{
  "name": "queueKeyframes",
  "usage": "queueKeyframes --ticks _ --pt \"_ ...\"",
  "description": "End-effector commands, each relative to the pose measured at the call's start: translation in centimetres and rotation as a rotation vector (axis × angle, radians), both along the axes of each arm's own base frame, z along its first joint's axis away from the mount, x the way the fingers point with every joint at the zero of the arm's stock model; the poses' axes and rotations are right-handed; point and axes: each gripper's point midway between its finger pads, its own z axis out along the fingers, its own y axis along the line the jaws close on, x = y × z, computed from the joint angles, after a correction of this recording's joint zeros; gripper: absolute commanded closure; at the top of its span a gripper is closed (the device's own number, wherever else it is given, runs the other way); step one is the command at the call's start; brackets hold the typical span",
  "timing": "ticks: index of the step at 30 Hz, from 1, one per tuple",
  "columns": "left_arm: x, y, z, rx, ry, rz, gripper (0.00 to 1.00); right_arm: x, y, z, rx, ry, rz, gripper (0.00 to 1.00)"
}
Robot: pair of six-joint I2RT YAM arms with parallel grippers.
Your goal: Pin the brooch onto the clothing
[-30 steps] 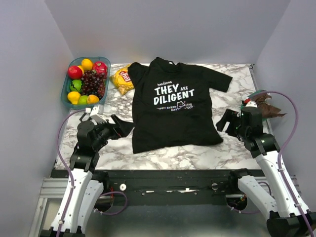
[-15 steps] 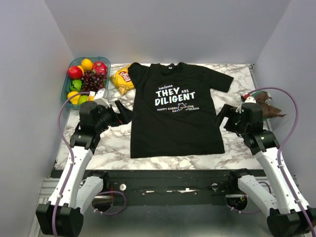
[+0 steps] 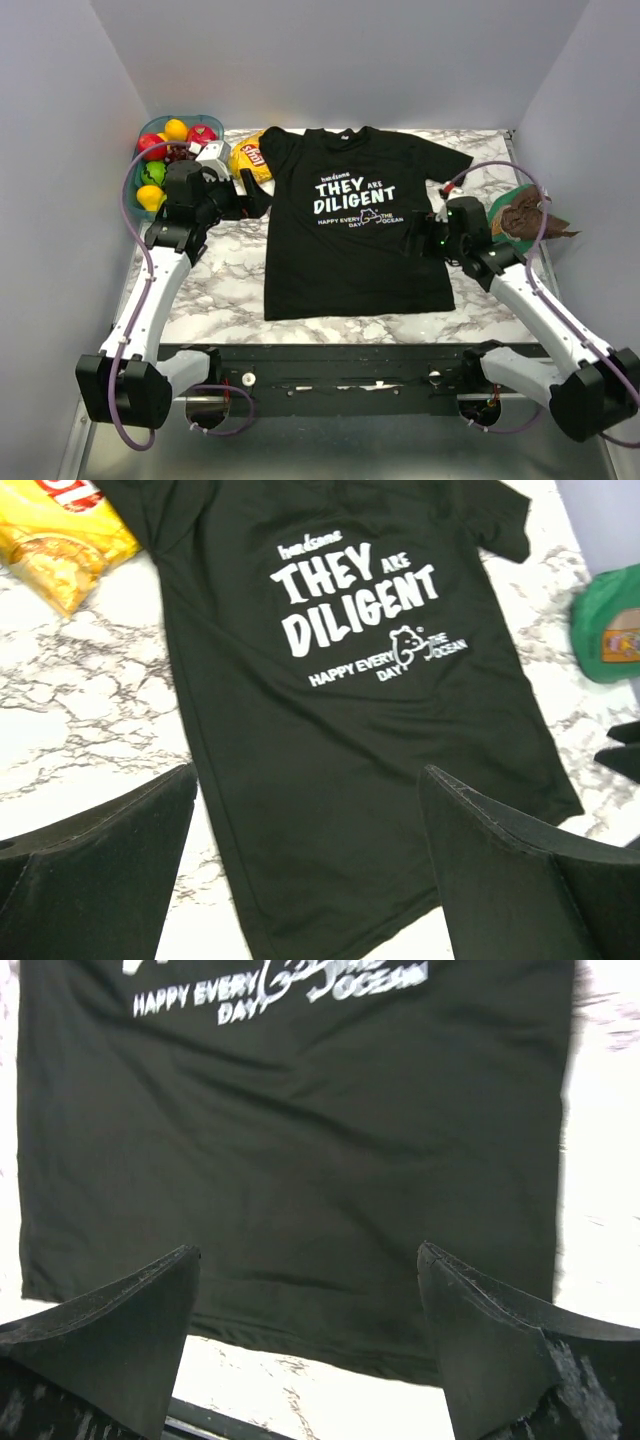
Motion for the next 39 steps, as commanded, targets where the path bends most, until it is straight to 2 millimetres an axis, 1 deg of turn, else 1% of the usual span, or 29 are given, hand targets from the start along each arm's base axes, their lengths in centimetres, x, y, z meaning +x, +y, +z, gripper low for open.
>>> queueKeyframes --ticks 1,2,3,4,6,7,8,12,13,14,15,16,18,19,21,22,24,26,29,30,31,32,33,34,36,37,38,39 --pt "1.9 1.0 -0.8 0.076 -0.006 0.043 0.01 1.3 1.8 -2.8 0.007 0.030 0.030 0.04" --pt "2.1 1.2 -1.3 0.097 0.000 0.042 0.01 1.3 2.3 -3.5 0.021 0.054 0.039 0.04" --pt "2.3 1.4 -2.2 0.118 0.026 0.045 0.01 1.2 2.6 -4.3 0.024 0.070 0.046 0.04" --pt "2.6 2.0 -2.5 0.145 0.031 0.069 0.01 1.5 2.9 -4.6 0.031 0.069 0.052 0.04" --pt "2.8 3.1 -3.6 0.215 0.049 0.095 0.01 1.1 3.2 -6.7 0.020 0.121 0.057 0.04" --pt "2.9 3.7 -4.1 0.243 0.057 0.112 0.01 1.1 3.3 -7.3 0.017 0.131 0.056 0.04" --pt "3.0 4.7 -4.6 0.282 0.065 0.154 0.01 0.9 3.3 -8.4 0.008 0.160 0.052 0.04" --pt "2.0 6.7 -7.4 0.394 0.137 0.194 0.01 -0.7 3.5 -11.5 -0.011 0.245 0.060 0.04" --pt "1.4 7.1 -8.7 0.419 0.168 0.198 0.01 -1.3 3.5 -12.4 -0.017 0.268 0.061 0.04" --pt "0.9 7.3 -9.6 0.435 0.189 0.192 0.01 -1.7 3.4 -12.9 -0.017 0.287 0.058 0.05" --pt "0.4 8.5 -10.6 0.485 0.223 0.235 0.01 -2.1 3.6 -13.2 -0.019 0.302 0.061 0.05" --pt "-0.3 9.0 -11.7 0.509 0.253 0.242 0.01 -2.3 3.7 -13.1 -0.021 0.309 0.066 0.05" --pt "-0.8 9.8 -12.3 0.536 0.269 0.272 0.01 -2.9 3.5 -13.4 -0.019 0.322 0.043 0.05" --pt "-1.2 10.1 -12.9 0.550 0.279 0.281 0.01 -3.2 3.5 -13.5 -0.011 0.330 0.032 0.05" --pt "-1.1 10.7 -12.8 0.570 0.264 0.309 0.01 -4.3 3.5 -14.2 0.011 0.366 0.018 0.06" --pt "-1.0 11.5 -12.5 0.597 0.261 0.349 0.01 -4.6 3.6 -14.4 0.018 0.373 0.017 0.06" --pt "-0.8 12.2 -12.2 0.610 0.249 0.382 0.01 -5.7 3.6 -15.1 0.027 0.397 0.020 0.07" --pt "-0.8 12.5 -12.4 0.606 0.249 0.391 0.01 -6.2 3.7 -15.2 0.044 0.401 0.020 0.07" --pt "-0.9 12.9 -13.2 0.611 0.271 0.395 0.01 -7.3 3.2 -15.5 0.045 0.423 0.002 0.07" --pt "-0.8 13.1 -13.8 0.613 0.293 0.397 0.01 -7.3 3.2 -14.9 0.056 0.401 0.002 0.07" --pt "-0.8 13.3 -14.0 0.617 0.304 0.398 0.01 -7.8 2.9 -15.1 0.050 0.408 -0.004 0.07" --pt "-0.9 13.6 -14.4 0.628 0.323 0.407 0.01 -7.9 2.7 -15.0 0.050 0.401 -0.011 0.07" --pt "-0.9 14.0 -14.9 0.637 0.348 0.414 0.01 -7.9 2.6 -14.4 0.060 0.378 -0.013 0.07" --pt "-0.9 14.7 -15.1 0.634 0.362 0.438 0.01 -8.3 2.3 -14.4 0.054 0.385 -0.019 0.07" --pt "-0.8 15.5 -15.5 0.626 0.374 0.459 0.01 -8.3 2.2 -13.9 0.060 0.363 -0.023 0.07" --pt "-0.8 15.9 -15.7 0.619 0.383 0.473 0.01 -8.3 2.1 -13.3 0.067 0.343 -0.019 0.07" --pt "-0.7 15.9 -15.8 0.617 0.386 0.474 0.01 -8.1 2.2 -12.7 0.069 0.325 -0.015 0.07" --pt "-0.8 16.8 -16.2 0.615 0.407 0.504 0.01 -7.9 2.2 -12.2 0.072 0.310 -0.013 0.07"
